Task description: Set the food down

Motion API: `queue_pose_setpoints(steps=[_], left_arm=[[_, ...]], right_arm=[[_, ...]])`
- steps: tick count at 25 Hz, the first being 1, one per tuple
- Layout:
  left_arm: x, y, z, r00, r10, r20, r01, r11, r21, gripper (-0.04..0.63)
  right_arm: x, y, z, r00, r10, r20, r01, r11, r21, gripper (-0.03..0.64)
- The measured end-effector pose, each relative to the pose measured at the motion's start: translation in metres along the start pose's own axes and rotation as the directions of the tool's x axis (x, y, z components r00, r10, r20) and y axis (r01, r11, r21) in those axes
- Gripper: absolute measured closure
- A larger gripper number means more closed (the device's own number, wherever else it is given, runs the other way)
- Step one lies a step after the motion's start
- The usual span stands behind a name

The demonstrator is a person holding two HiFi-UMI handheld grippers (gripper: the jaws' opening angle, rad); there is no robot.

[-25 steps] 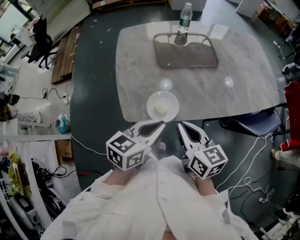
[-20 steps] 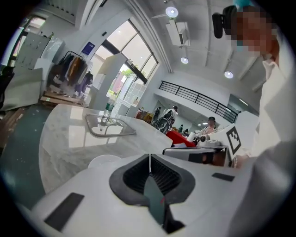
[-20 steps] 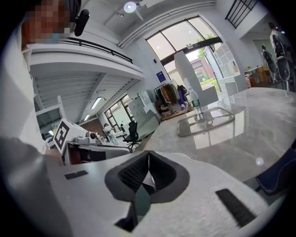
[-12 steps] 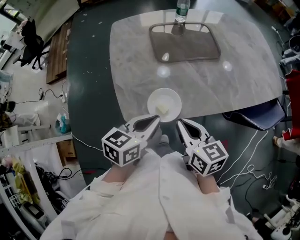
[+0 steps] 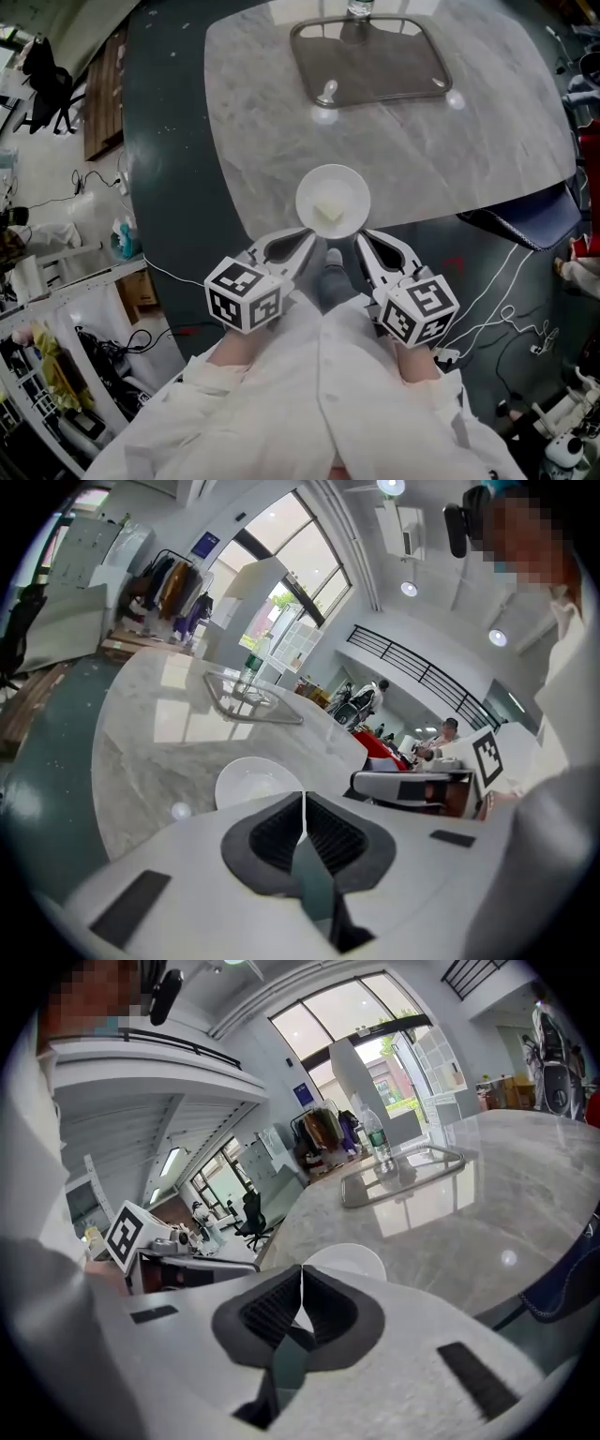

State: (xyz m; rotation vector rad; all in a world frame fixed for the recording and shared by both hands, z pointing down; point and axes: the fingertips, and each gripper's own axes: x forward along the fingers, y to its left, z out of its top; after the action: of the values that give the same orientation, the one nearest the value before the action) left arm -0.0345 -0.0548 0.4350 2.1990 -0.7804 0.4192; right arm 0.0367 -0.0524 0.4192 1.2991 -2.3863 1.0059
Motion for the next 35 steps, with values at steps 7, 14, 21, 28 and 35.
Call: queue_pose_setpoints(steps=[7,14,21,28,35], left_arm=[[0.01,0.026,-0.014,0.999,0.017,-0.047,-0.019,0.999,-0.049,0.575],[0.017,0.04,-0.02,0.996,0.028,-0.088,-0.034,0.997,-0.067,0.575],[0.028,0.05,-0.03,0.991,0.049,-0.128,-0.059,0.995,-0.077,0.574],[0.03,0.06,-0.039,0.984,0.079,-0.158,-0.093,0.992,-0.08,0.572],[0.033,0.064,-0.041,0.982,0.087,-0.166,-0.104,0.99,-0.096,0.521]], right_arm=[[0.015,-0.009,-0.019,0.998,-0.027,-0.049,0.029,0.999,0.045,0.614],[0.023,-0.021,-0.031,0.995,-0.061,-0.081,0.067,0.995,0.079,0.612],[0.029,-0.034,-0.038,0.992,-0.07,-0.105,0.078,0.994,0.075,0.612],[0.037,-0.039,-0.043,0.989,-0.091,-0.116,0.104,0.989,0.11,0.612],[0.034,-0.047,-0.048,0.985,-0.13,-0.115,0.144,0.982,0.122,0.611]])
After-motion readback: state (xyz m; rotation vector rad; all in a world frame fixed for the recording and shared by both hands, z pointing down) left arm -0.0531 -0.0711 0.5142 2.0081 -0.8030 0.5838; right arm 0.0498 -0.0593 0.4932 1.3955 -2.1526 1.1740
